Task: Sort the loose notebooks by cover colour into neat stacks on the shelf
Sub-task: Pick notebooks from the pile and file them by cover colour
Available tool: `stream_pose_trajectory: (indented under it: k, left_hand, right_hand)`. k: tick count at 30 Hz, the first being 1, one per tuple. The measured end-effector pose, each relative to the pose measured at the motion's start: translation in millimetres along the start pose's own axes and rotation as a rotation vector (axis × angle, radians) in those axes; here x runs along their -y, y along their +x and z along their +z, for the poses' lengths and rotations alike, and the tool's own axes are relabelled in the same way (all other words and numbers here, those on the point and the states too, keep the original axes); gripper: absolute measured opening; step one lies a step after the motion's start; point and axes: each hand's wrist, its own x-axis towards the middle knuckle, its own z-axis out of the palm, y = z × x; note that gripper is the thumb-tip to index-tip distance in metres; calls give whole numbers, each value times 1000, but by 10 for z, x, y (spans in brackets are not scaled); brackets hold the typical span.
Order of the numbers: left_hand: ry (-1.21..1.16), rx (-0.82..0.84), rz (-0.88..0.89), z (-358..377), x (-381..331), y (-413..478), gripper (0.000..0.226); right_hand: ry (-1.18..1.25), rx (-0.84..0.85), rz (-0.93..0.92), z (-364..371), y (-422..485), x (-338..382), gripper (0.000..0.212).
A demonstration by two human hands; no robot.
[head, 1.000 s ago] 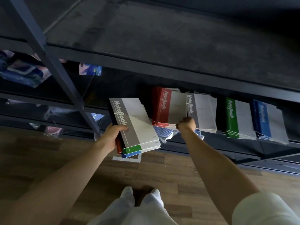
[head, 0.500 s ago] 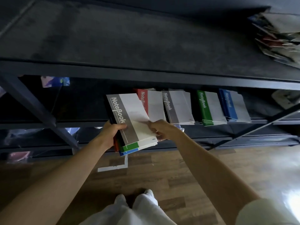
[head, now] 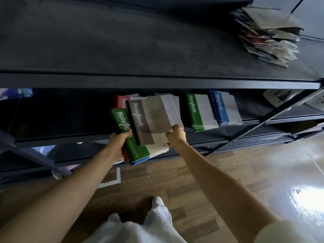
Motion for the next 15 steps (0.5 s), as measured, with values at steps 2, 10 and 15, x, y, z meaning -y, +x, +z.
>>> stream_pose_trajectory:
  k: [2,10,15]
  left_hand:
    - [15,-25,-9,109,47,24,39]
    - [-61,-148,5,451,197,84,46]
    - [-80,-238,69,534,262,100,47]
  right_hand:
    - [11,-15,27,-114,134,-111,29]
    - [-115,-25,95,-523,776,-430,32]
    - [-157,-8,79,-637,1083,-477,30]
